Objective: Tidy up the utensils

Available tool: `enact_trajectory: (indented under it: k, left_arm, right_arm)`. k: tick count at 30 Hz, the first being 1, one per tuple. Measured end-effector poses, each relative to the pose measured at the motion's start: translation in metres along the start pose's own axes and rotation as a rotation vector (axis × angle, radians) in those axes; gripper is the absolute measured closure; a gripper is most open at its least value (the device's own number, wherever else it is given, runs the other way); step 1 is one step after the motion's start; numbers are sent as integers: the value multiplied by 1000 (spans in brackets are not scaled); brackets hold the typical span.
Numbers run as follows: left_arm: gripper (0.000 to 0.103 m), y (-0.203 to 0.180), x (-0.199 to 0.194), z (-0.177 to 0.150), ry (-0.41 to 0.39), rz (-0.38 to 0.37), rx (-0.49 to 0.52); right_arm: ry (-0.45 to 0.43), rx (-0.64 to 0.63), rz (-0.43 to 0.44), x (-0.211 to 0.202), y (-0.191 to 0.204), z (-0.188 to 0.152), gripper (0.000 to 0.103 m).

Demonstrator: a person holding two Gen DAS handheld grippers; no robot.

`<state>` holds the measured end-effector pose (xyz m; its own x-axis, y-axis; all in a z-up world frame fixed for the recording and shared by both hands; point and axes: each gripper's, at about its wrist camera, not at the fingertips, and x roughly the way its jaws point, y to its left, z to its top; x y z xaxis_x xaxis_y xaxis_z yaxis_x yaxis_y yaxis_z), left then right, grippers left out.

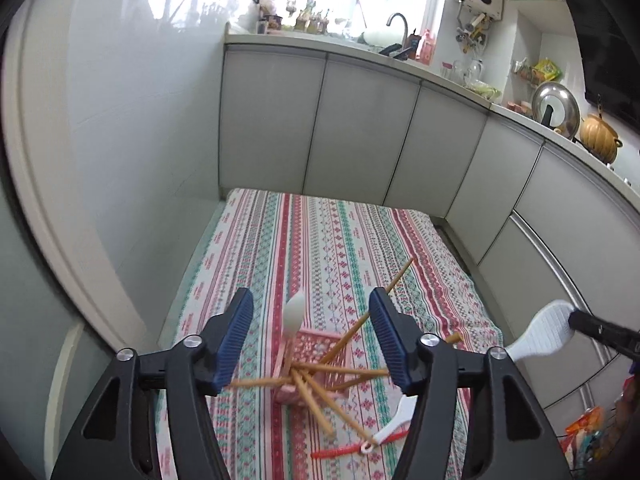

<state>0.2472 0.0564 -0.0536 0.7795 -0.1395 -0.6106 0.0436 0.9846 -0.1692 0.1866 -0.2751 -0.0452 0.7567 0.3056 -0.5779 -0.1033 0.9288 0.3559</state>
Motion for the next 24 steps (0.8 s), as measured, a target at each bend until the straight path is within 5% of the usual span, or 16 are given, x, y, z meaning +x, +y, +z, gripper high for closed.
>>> enact_trajectory:
  k: [10,24]
  left_arm:
    - [34,41,-51,-40,110,60,-56]
    - [34,57,-19,-73,226,49,-47]
  right_arm:
    - [-121,-128,-12,-15,72,24,99]
    - [-154,-258,-83,35,135,24,100]
